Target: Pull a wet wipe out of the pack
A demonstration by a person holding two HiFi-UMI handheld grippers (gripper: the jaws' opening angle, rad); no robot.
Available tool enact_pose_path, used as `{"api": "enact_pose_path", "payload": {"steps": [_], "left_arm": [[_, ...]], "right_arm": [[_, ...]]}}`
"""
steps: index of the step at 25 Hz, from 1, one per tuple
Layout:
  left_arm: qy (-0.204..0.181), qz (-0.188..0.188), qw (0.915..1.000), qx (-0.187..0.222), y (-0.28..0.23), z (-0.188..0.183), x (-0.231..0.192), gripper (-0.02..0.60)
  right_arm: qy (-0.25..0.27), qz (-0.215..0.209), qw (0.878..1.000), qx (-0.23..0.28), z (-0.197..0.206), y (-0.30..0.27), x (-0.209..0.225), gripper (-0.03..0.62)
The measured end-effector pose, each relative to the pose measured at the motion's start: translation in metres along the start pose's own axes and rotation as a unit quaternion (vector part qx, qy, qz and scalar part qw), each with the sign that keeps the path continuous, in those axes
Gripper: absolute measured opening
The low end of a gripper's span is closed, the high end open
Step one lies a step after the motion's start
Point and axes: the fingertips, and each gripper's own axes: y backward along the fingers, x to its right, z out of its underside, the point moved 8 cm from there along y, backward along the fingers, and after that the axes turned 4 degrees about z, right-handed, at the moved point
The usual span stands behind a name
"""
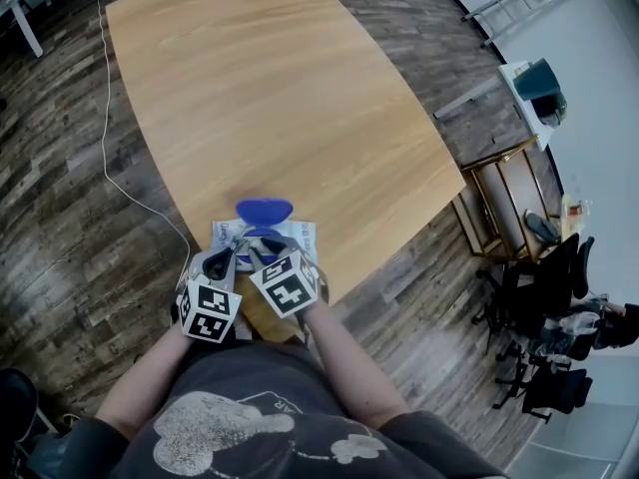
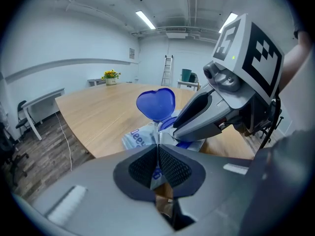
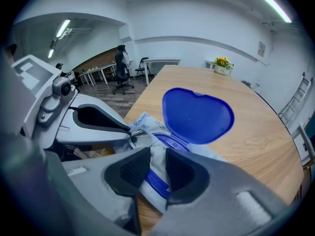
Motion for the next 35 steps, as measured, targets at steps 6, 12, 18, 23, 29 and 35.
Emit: {"api": "enact_pose_path", "payload": {"steps": [6, 12, 18, 23, 29, 35], "left_arm": [[0.003, 0.003, 1.0, -0.001, -0.001, 0.0, -0.001, 0.031], [0.0, 0.001, 1.0, -0.004, -0.002, 0.0, -0.002, 0.031], [0.003, 0.0, 1.0, 0.0, 0.0, -0.002, -0.005, 0.029], [0.007, 0.002, 1.0, 0.0, 0.001, -0.004, -0.006, 0.029], [0.015, 0.011, 0.9998, 0.002, 0.001, -0.003, -0.007, 0.029], [0.022, 0.03, 0.9993, 0.004, 0.0, -0.001, -0.01, 0.029]], "right_arm": [[0.005, 0.01, 1.0, -0.001, -0.001, -0.002, -0.002, 0.029], [0.01, 0.009, 1.0, 0.01, -0.002, 0.0, -0.002, 0.005], [0.009, 0.009, 1.0, 0.02, -0.007, 0.01, 0.0, 0.005], [0.003, 0.011, 0.999, 0.044, -0.012, 0.03, 0.006, 0.005], [0.006, 0.025, 0.998, 0.062, -0.016, 0.05, 0.012, 0.003], [-0.041, 0.066, 0.992, 0.095, -0.016, 0.077, 0.024, 0.004]]}}
